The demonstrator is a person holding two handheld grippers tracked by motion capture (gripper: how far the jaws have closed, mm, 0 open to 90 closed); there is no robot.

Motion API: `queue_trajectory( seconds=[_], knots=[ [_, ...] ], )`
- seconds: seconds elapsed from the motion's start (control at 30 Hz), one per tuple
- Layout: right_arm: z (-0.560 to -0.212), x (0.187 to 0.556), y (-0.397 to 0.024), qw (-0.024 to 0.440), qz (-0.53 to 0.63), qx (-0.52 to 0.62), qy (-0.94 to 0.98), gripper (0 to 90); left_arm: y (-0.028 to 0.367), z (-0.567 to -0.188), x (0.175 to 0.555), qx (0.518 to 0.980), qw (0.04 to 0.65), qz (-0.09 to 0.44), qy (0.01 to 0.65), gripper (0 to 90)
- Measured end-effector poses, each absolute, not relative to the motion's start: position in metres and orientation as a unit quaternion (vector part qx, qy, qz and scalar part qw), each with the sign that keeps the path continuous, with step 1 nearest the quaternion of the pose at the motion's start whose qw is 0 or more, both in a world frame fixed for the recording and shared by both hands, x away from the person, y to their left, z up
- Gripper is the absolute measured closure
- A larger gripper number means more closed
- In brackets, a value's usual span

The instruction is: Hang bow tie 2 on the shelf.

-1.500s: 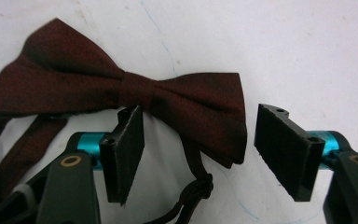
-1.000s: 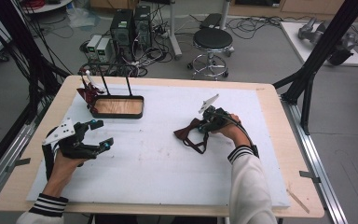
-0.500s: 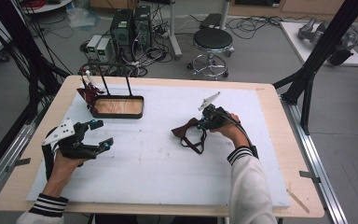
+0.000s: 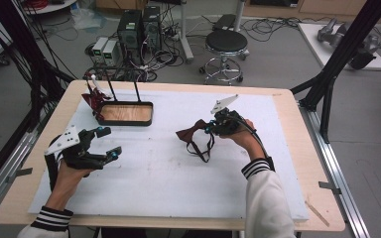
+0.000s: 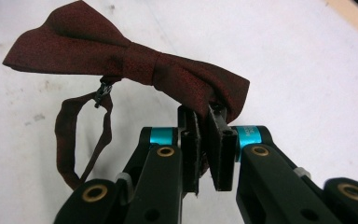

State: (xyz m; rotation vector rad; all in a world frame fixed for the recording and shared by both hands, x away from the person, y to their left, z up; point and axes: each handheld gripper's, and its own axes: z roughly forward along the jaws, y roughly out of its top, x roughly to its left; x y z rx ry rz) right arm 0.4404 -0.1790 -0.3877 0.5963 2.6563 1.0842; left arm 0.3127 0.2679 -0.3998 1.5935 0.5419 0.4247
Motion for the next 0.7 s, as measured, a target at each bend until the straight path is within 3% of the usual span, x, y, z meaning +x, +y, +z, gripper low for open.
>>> queue_trajectory(
  seconds=[0.7],
  knots=[
    [-0.359,0.420,-0.173,0.105,0.460,0.189,0.861,84.6,0.260,-0.387,0.317,0.706,0.643,0.192,0.226,15.2]
  ],
)
